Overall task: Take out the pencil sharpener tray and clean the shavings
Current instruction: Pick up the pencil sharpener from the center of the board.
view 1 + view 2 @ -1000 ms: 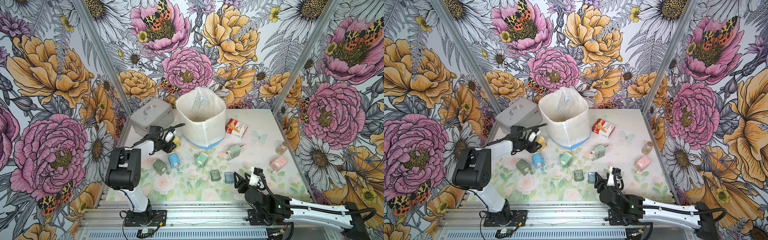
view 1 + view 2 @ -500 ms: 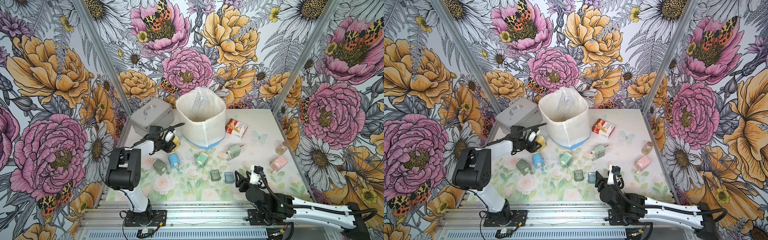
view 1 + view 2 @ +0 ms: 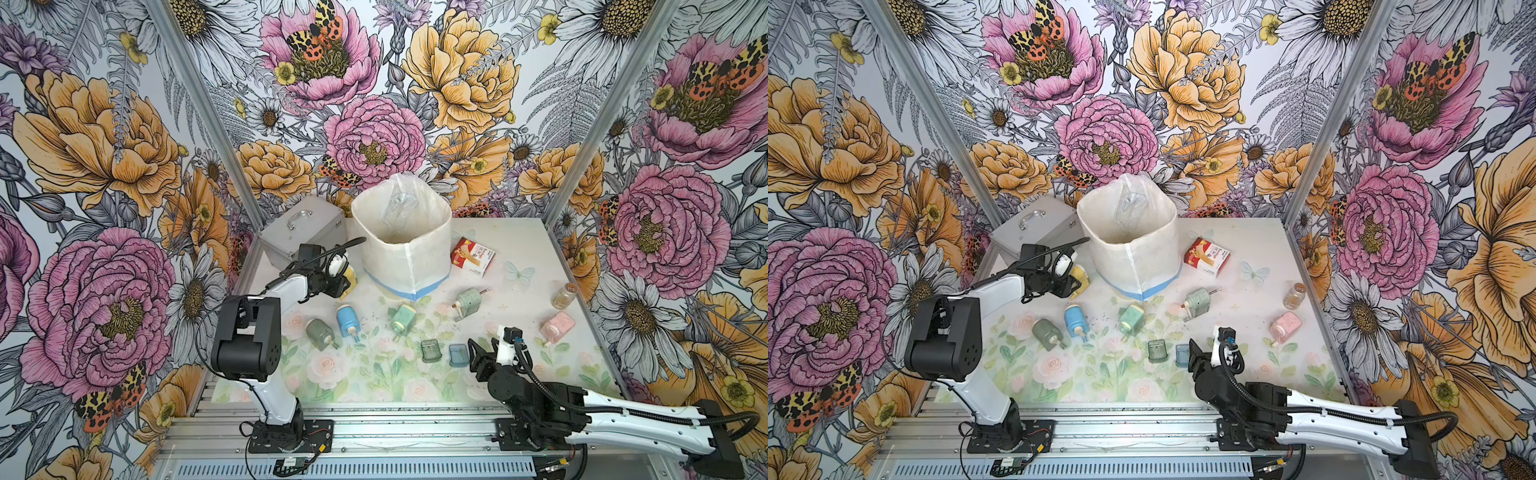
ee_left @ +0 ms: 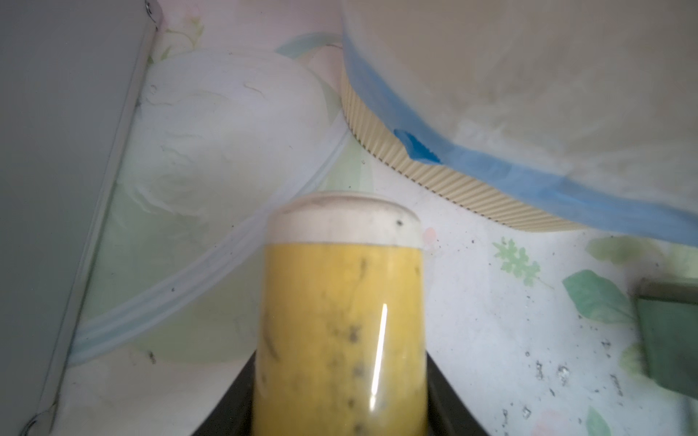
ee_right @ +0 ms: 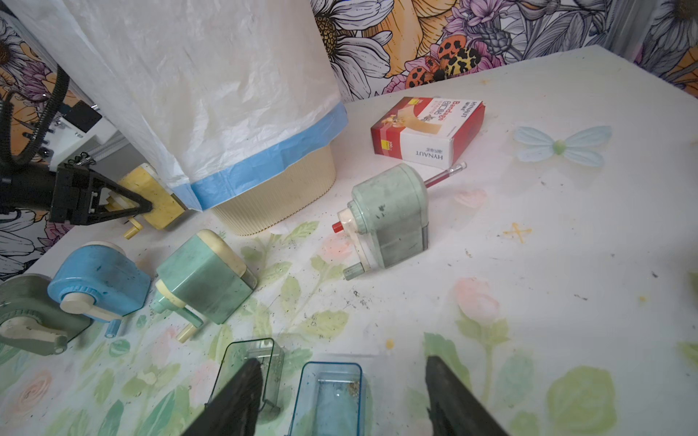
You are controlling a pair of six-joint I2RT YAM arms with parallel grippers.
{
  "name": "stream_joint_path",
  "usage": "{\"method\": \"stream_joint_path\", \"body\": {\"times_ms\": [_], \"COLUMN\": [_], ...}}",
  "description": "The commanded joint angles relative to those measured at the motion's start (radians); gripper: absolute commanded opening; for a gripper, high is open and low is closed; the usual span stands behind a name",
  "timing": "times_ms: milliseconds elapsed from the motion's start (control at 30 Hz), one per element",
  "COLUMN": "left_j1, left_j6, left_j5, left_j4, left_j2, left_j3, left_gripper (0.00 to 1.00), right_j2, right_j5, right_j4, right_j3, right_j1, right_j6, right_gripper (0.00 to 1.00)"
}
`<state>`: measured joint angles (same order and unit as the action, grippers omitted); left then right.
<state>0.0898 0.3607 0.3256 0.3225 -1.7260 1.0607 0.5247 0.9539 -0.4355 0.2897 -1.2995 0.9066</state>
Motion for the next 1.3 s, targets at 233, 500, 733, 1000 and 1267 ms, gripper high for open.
{"method": "stream_joint_path", "body": {"times_ms": [233,500,733,1000,1267], "left_j1": [0.020,0.068,0.084,0.082,0.082], "left_j6": [-0.078,-0.083,-0.111,-0.135,-0.172], "left_j5": [-0.073,-0.117,-0.102,-0.053,0.053], "left_j4": [0.170,0.280,0.288,0.316,0.368], "left_j2": [0.138,0.199,0.238,0.253,0.375], "left_j3": [0.124,0.168,0.165,0.195,0.172], "left_gripper": [0.11,0.10,0.05,0.00,0.00], "right_j2": [0.077,0.191,0.378,0.578,0.633], "right_j5": [0.037,-0.070,-0.346,-0.682,-1.037], "right_j4": [-0.004,-0.005,-0.001,-0.001,0.040], "right_j3": [0.146,0.289,0.480,0.693,0.712], "right_j1": [0.032,0.187,0.390,0.540,0.665], "right_j6": [-0.141,-0.283,-0.439,-0.568,-0.631], "right_gripper": [0.70,0.71,0.72,0.73,0.74]}}
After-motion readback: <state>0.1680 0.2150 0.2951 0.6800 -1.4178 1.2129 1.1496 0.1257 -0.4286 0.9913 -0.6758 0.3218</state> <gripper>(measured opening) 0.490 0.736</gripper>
